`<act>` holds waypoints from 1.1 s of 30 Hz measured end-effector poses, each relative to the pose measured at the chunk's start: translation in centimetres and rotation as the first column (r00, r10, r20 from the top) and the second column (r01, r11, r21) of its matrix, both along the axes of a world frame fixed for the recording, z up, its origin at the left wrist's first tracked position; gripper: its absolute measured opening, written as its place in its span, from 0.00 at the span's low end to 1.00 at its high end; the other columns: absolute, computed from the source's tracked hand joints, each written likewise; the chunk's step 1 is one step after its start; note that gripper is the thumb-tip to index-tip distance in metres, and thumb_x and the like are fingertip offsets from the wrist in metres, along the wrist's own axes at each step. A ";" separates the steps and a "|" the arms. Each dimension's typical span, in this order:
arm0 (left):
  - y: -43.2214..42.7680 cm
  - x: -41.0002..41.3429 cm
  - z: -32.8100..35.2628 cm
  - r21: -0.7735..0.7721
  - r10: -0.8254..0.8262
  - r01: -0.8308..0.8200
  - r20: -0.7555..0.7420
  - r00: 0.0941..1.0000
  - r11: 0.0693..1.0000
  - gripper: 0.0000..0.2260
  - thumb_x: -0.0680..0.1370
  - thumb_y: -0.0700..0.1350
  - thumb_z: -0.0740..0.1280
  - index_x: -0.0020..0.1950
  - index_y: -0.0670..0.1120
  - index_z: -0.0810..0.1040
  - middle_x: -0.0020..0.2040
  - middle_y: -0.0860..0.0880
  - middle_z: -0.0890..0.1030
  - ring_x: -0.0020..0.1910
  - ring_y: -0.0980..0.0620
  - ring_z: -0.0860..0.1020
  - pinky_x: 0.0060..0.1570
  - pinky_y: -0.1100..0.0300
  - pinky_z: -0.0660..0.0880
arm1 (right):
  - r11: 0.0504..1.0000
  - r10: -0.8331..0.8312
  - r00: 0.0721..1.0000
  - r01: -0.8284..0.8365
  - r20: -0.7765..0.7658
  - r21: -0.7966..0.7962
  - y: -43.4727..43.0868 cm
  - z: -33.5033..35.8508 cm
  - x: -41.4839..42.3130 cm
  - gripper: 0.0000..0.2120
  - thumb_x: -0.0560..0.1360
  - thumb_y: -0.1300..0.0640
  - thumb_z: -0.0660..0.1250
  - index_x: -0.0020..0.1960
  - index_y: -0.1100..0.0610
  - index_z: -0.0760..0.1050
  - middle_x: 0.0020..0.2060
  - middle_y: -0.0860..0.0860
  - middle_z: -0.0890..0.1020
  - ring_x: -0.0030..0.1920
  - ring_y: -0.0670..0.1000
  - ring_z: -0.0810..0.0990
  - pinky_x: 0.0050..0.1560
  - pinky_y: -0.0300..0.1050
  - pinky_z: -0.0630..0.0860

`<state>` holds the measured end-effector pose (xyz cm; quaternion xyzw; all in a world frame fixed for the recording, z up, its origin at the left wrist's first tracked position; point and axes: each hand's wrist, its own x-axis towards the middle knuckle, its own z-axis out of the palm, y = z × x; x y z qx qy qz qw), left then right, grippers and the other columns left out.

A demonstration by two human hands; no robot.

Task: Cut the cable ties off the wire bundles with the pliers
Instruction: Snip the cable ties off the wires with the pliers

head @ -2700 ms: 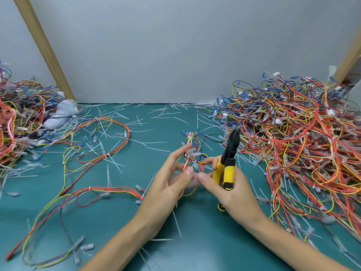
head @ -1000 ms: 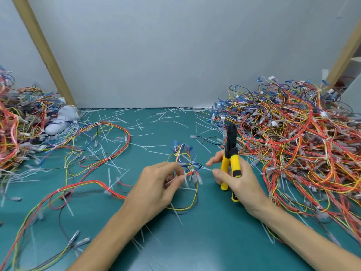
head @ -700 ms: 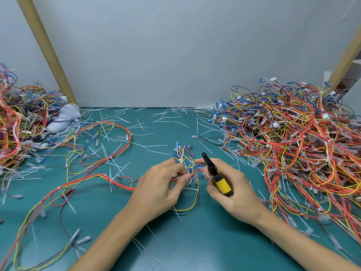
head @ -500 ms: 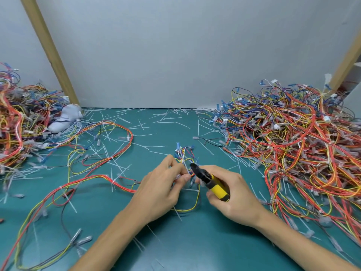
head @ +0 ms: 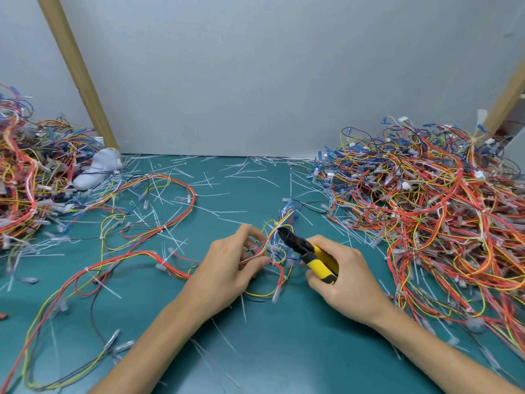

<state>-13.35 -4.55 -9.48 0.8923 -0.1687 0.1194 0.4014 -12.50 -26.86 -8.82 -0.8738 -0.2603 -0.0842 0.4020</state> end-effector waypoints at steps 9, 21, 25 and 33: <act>0.0 0.1 -0.4 -0.036 0.158 -0.164 -0.130 0.979 0.986 0.05 0.74 0.53 0.72 0.46 0.54 0.80 0.32 0.59 0.79 0.31 0.60 0.73 0.34 0.70 0.66 | 0.907 -0.157 0.970 0.216 0.185 -0.363 -2.2 0.4 -0.2 0.17 0.69 0.31 0.62 0.49 0.42 0.73 0.39 0.40 0.75 0.38 0.42 0.75 0.40 0.44 0.75; -1.0 -0.2 -0.9 -0.051 0.187 -0.188 -0.037 0.982 0.981 0.05 0.75 0.46 0.72 0.49 0.52 0.78 0.32 0.61 0.77 0.34 0.64 0.74 0.36 0.74 0.65 | 0.809 -0.093 0.900 0.318 0.427 -0.494 -1.0 -0.1 -1.2 0.22 0.71 0.32 0.59 0.51 0.47 0.79 0.39 0.43 0.79 0.41 0.49 0.80 0.36 0.43 0.75; -0.9 -0.1 -0.9 -0.056 0.202 -0.205 -0.045 0.978 0.977 0.04 0.76 0.46 0.71 0.49 0.51 0.78 0.34 0.59 0.80 0.36 0.61 0.76 0.37 0.74 0.66 | 0.803 -0.063 0.884 0.320 0.462 -0.503 -0.7 -0.5 -1.0 0.19 0.71 0.35 0.66 0.49 0.49 0.80 0.37 0.45 0.80 0.38 0.50 0.81 0.31 0.44 0.75; -0.3 0.8 0.2 0.099 0.198 -0.180 -0.225 0.954 0.979 0.11 0.78 0.55 0.65 0.39 0.51 0.79 0.32 0.55 0.81 0.32 0.58 0.74 0.32 0.69 0.67 | 0.809 0.042 0.843 0.287 0.537 -0.513 -1.3 -0.9 -0.2 0.19 0.74 0.38 0.60 0.51 0.52 0.79 0.39 0.47 0.77 0.38 0.53 0.76 0.35 0.47 0.75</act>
